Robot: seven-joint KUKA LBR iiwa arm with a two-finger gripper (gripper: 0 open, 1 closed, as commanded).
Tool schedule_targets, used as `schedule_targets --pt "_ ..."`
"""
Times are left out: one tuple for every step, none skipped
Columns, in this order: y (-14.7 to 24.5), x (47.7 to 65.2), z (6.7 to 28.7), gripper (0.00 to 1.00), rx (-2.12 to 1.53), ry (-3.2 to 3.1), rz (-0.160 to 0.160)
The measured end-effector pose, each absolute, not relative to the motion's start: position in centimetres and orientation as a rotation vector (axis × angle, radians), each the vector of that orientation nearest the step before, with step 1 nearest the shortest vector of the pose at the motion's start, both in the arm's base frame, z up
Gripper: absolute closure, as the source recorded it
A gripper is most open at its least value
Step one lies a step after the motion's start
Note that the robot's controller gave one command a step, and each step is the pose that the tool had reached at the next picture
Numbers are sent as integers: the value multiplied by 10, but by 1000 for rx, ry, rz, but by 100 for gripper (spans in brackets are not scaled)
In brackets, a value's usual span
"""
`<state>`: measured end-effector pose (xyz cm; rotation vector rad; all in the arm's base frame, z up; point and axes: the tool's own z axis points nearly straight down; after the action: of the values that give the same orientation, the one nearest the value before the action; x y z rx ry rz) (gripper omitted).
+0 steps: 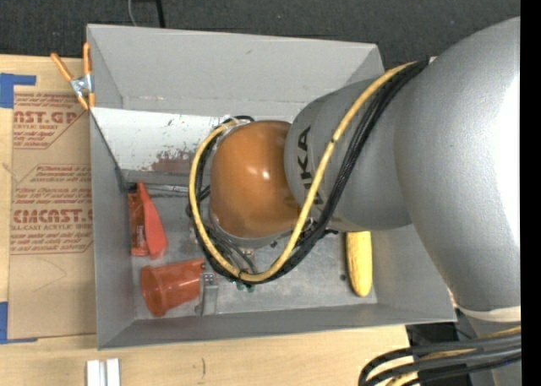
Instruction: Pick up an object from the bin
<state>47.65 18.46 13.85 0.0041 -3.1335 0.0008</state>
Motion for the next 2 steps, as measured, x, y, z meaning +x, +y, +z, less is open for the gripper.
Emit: schedule_targets --pt "184 479 143 0 1 -3141 -2" --pt "184 482 69 100 120 -3130 -1"
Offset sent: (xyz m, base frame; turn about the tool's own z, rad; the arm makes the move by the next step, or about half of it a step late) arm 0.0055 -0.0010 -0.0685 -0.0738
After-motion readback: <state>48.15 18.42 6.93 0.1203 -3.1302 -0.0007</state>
